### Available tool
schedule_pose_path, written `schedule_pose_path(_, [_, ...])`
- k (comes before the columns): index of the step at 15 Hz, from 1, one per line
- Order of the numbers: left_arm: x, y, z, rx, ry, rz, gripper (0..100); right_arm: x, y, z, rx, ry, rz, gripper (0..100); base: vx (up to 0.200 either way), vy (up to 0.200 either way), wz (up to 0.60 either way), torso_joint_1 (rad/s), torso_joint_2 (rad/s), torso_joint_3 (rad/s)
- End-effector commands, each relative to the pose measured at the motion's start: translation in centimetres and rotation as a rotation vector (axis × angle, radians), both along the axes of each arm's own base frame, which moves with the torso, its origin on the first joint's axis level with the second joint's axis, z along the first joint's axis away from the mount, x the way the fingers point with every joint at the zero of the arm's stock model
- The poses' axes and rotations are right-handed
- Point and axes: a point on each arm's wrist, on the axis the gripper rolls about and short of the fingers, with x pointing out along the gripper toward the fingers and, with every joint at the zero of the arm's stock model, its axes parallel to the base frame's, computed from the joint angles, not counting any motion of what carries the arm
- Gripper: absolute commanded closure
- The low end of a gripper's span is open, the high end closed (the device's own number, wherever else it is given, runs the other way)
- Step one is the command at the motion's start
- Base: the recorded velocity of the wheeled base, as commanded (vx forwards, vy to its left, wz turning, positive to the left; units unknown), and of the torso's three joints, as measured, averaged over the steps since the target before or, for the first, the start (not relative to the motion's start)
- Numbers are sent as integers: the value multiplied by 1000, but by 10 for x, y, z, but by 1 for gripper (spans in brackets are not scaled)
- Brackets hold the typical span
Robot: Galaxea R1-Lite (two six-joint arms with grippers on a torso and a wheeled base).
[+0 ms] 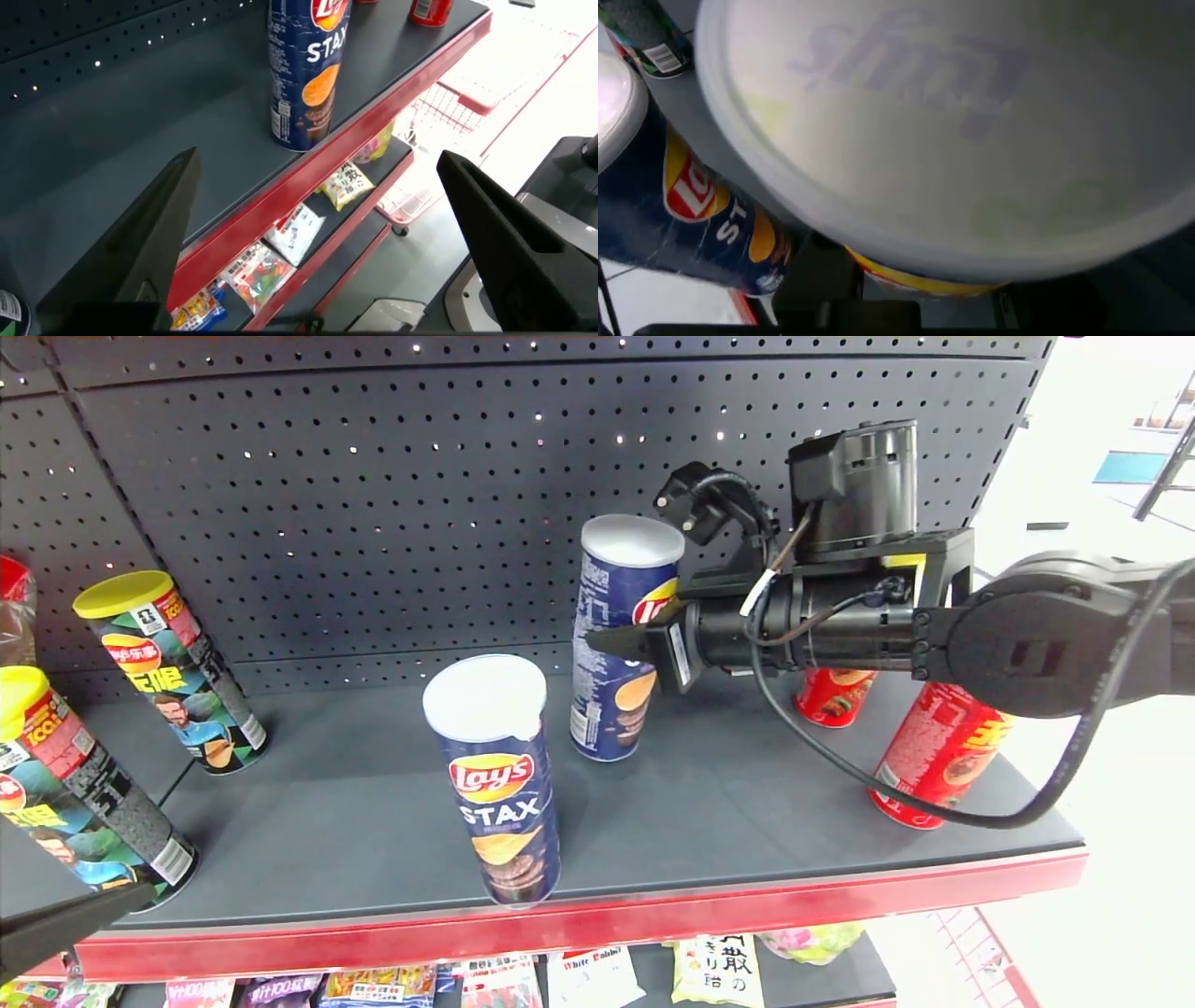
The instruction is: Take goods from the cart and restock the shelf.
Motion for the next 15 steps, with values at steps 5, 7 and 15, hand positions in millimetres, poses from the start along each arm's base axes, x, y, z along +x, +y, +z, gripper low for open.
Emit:
schedule_pose_path(5, [1, 0, -2, 6, 20, 1, 0, 13, 28, -18, -17, 19, 34, 100, 0, 0, 0, 0, 0, 0])
schedule_pose_path(7, [1, 0, -2, 8, 22, 1, 0, 15, 30, -23, -25, 29, 34, 100, 0, 0, 0, 0, 0, 0])
schedule_pose_path(15, [0, 0, -2, 8, 16, 1, 0, 23, 37, -24, -17, 17, 36, 100, 0, 0, 0, 0, 0, 0])
